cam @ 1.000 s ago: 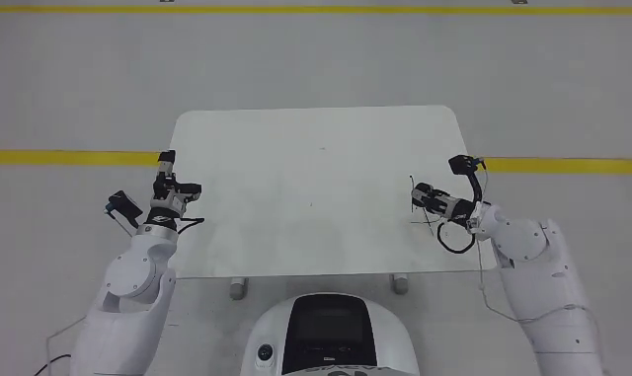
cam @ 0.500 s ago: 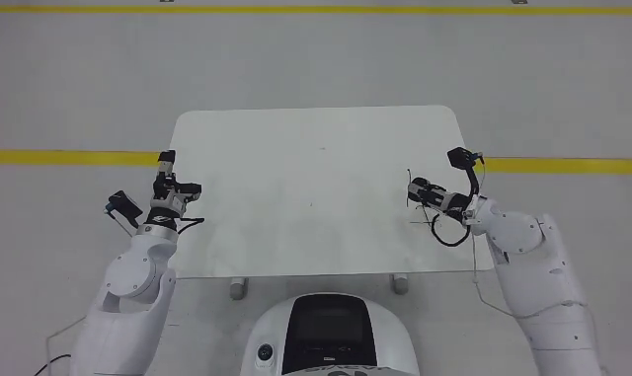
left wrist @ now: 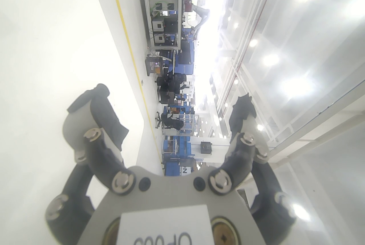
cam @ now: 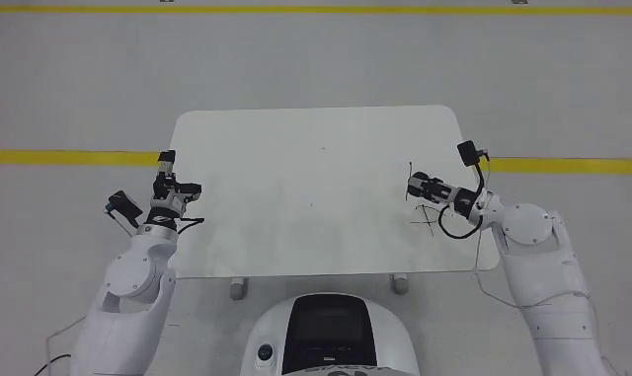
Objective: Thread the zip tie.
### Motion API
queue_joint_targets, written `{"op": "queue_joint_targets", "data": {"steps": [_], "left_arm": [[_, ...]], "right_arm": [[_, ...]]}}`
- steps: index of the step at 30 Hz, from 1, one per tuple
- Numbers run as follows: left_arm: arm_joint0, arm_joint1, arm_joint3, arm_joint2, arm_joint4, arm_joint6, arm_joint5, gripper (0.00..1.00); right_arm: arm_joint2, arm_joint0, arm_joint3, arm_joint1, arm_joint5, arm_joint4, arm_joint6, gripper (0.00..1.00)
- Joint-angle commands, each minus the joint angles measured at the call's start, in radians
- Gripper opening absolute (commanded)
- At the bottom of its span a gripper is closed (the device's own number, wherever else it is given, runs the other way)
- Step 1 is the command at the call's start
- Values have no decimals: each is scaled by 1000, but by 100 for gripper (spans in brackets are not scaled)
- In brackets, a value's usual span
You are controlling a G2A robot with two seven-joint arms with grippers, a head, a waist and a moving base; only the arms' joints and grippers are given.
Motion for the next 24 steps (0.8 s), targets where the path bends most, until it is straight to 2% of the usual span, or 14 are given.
{"op": "queue_joint_targets", "data": {"steps": [1,4,17,19,21,24], "left_arm": [[0,0,0,0,0,0,0,100],[0,0,0,0,0,0,0,100],[0,0,0,0,0,0,0,100],[0,0,0,0,0,0,0,100],[-4,1,-8,2,58,-1,-31,100],[9,2,-18,14,196,3,-154,100]], "right_arm": [[-6,16,23,0,13,29,13,0],[-12,30,46,1,23,57,22,0],[-12,30,46,1,23,57,22,0],[-16,26,44,0,39,58,3,0],[-22,30,37,0,79,70,-9,0],[-33,49,34,2,151,86,16,0]]}}
